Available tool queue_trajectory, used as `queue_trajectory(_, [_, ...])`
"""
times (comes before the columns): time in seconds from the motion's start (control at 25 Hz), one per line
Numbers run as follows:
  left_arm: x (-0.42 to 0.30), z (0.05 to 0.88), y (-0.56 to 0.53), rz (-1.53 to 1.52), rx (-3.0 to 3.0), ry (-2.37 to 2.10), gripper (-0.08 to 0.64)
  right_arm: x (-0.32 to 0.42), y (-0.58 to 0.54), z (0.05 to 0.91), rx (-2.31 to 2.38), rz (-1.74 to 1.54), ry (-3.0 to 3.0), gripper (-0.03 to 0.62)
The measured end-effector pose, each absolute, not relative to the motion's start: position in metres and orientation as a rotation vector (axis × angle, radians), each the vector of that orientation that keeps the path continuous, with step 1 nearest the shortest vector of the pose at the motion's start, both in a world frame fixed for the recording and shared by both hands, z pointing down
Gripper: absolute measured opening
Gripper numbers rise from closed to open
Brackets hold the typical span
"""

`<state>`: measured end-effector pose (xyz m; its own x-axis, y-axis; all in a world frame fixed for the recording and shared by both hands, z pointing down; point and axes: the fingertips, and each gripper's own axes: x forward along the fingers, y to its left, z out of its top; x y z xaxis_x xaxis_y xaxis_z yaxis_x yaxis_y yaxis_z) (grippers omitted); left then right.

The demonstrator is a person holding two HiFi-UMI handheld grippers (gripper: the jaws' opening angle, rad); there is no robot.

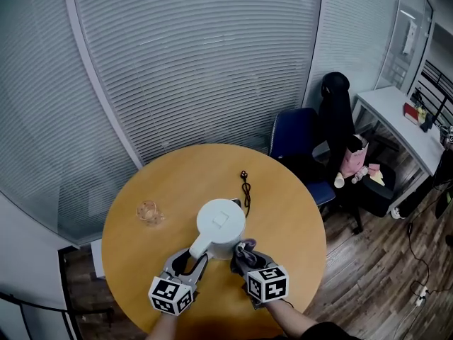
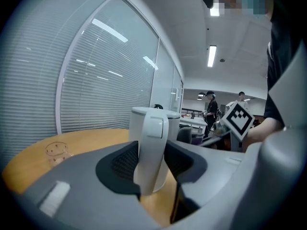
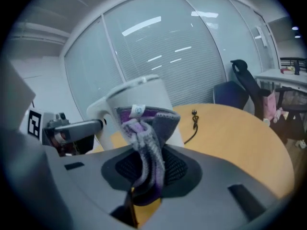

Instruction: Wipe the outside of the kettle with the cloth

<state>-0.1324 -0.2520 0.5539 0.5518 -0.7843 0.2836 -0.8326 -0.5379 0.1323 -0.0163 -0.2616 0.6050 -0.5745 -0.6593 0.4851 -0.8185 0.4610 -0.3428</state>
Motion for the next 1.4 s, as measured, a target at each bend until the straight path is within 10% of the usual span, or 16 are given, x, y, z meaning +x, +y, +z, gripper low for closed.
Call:
queue_trajectory(0.76, [-0.132,0.559,-0.252,0.239,2.513,-1.356,0.178,-0.005,-0.253,0.682,1.182,1.351,-2.218,0.097])
queue_trajectory(1.4, [-0.131,0.561,-0.252,0.214,2.511,-1.360,0.179,0.019,-0.333,0.497,1.262,0.567,-2.531,0.097])
